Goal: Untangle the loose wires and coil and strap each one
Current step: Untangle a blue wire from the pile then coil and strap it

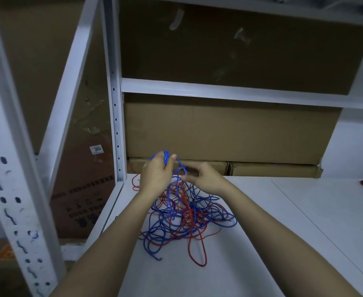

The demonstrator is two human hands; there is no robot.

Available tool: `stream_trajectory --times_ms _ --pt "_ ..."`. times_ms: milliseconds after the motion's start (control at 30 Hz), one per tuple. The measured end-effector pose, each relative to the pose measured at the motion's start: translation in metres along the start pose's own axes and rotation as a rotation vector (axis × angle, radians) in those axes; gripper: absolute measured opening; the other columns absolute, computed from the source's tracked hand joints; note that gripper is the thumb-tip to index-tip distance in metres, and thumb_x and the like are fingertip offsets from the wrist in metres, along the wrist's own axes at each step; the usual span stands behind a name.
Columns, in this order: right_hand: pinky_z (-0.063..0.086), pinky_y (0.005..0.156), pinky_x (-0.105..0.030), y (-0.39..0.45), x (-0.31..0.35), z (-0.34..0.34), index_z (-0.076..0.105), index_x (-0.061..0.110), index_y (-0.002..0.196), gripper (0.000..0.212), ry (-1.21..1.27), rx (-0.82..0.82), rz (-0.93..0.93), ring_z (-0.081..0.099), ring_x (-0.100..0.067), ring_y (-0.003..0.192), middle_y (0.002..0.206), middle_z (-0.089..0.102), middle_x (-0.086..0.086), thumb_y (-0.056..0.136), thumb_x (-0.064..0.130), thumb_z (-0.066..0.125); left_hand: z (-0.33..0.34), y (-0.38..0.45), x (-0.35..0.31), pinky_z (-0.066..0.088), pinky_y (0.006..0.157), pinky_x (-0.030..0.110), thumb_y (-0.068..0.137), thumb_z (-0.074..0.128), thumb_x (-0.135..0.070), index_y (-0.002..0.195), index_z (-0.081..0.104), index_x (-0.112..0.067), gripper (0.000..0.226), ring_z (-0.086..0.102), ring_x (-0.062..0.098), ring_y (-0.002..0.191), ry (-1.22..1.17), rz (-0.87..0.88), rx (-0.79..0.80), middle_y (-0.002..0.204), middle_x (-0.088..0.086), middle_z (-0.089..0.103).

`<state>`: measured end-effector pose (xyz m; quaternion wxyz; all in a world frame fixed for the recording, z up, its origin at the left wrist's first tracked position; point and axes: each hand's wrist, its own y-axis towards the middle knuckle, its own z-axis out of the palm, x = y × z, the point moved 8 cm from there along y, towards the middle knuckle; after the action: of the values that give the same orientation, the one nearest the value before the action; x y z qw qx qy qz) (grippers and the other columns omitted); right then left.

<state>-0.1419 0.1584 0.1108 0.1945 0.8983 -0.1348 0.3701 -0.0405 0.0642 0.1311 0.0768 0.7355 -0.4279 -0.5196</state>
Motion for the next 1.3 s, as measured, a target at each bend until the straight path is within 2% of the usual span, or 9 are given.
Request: stream_trajectory --times_ms 133,233,333,433,600,700,833,1067,1300 --pt "0.047 0.073 -0.025 -0.003 -0.014 -0.015 0.062 0.016 0.085 0.017 0.06 -0.164 0.041 0.063 -0.014 0.079 0.082 0.066 -0.004 0.078 0.011 0.077 -0.007 -0.005 0.001 0.028 0.054 0.036 0.099 0.045 -0.039 0.078 0.045 -0.001 0.043 0.043 0.028 0.057 0.026 0.007 0.003 0.059 0.011 0.043" --pt "0.034 0.053 -0.017 -0.013 -0.019 -0.04 0.041 0.023 0.066 0.039 -0.035 -0.394 -0.016 0.044 -0.003 0.052 0.059 0.05 0.005 0.078 0.007 0.074 -0.02 -0.005 0.012 0.033 0.056 0.037 0.099 0.043 -0.041 0.081 0.048 0.001 0.045 0.05 0.03 0.063 0.035 -0.054 -0.03 0.067 0.017 0.052" --pt "0.032 0.055 -0.027 -0.029 -0.005 -0.055 0.039 0.022 0.069 0.035 -0.15 -0.509 -0.143 0.038 -0.01 0.057 0.066 0.047 0.002 0.082 0.0 0.063 -0.024 -0.007 0.016 0.03 0.053 0.036 0.099 0.043 -0.042 0.076 0.044 -0.006 0.044 0.047 0.027 0.058 0.072 -0.093 -0.043 0.063 0.011 0.047" --pt "0.036 0.054 -0.033 -0.048 0.028 -0.039 0.053 0.01 0.078 0.019 -0.576 -0.451 -0.453 0.047 -0.024 0.067 0.079 0.053 -0.008 0.077 -0.006 0.062 -0.03 -0.003 0.021 0.027 0.052 0.035 0.098 0.045 -0.042 0.072 0.039 -0.009 0.043 0.043 0.025 0.056 0.055 -0.177 -0.088 0.06 0.007 0.043" --pt "0.037 0.043 -0.026 -0.066 0.03 -0.018 0.064 0.006 0.079 0.035 -1.015 -0.337 -0.585 0.057 -0.029 0.069 0.084 0.06 -0.014 0.052 -0.016 0.071 -0.035 -0.001 0.022 0.027 0.052 0.035 0.098 0.045 -0.042 0.071 0.037 -0.01 0.043 0.043 0.025 0.056 0.097 -0.199 -0.095 0.059 0.005 0.042" --pt "0.043 0.057 -0.032 -0.062 0.014 -0.016 0.061 0.008 0.084 0.013 -0.899 -0.242 -0.481 0.054 -0.029 0.082 0.095 0.057 -0.009 0.073 0.006 0.066 -0.032 -0.003 0.009 0.026 0.051 0.036 0.099 0.045 -0.041 0.068 0.033 -0.013 0.043 0.04 0.024 0.054 0.1 -0.13 -0.105 0.057 0.006 0.04" --pt "0.043 0.074 -0.024 -0.05 -0.019 -0.012 0.063 0.02 0.086 0.018 -0.274 -0.13 -0.097 0.053 -0.006 0.081 0.091 0.056 0.004 0.096 0.031 0.053 -0.029 -0.005 -0.007 0.025 0.049 0.034 0.099 0.046 -0.039 0.069 0.035 -0.01 0.043 0.039 0.023 0.053 0.079 -0.066 -0.112 0.057 0.007 0.04" --pt "0.054 0.078 -0.021 -0.047 -0.036 -0.012 0.075 0.021 0.078 0.013 0.475 -0.261 0.104 0.067 -0.013 0.08 0.081 0.073 0.001 0.086 0.012 0.069 -0.022 -0.011 -0.012 0.028 0.051 0.034 0.098 0.045 -0.043 0.074 0.04 -0.006 0.044 0.04 0.022 0.054 0.047 -0.044 -0.076 0.058 0.007 0.042" --pt "0.052 0.073 -0.018 -0.037 -0.027 -0.005 0.059 0.028 0.105 0.037 0.432 -0.336 0.042 0.067 -0.007 0.084 0.093 0.069 -0.003 0.083 -0.001 0.069 -0.013 -0.018 -0.011 0.031 0.053 0.034 0.098 0.046 -0.042 0.084 0.049 0.0 0.044 0.052 0.031 0.065 0.031 -0.021 -0.07 0.067 0.016 0.053"
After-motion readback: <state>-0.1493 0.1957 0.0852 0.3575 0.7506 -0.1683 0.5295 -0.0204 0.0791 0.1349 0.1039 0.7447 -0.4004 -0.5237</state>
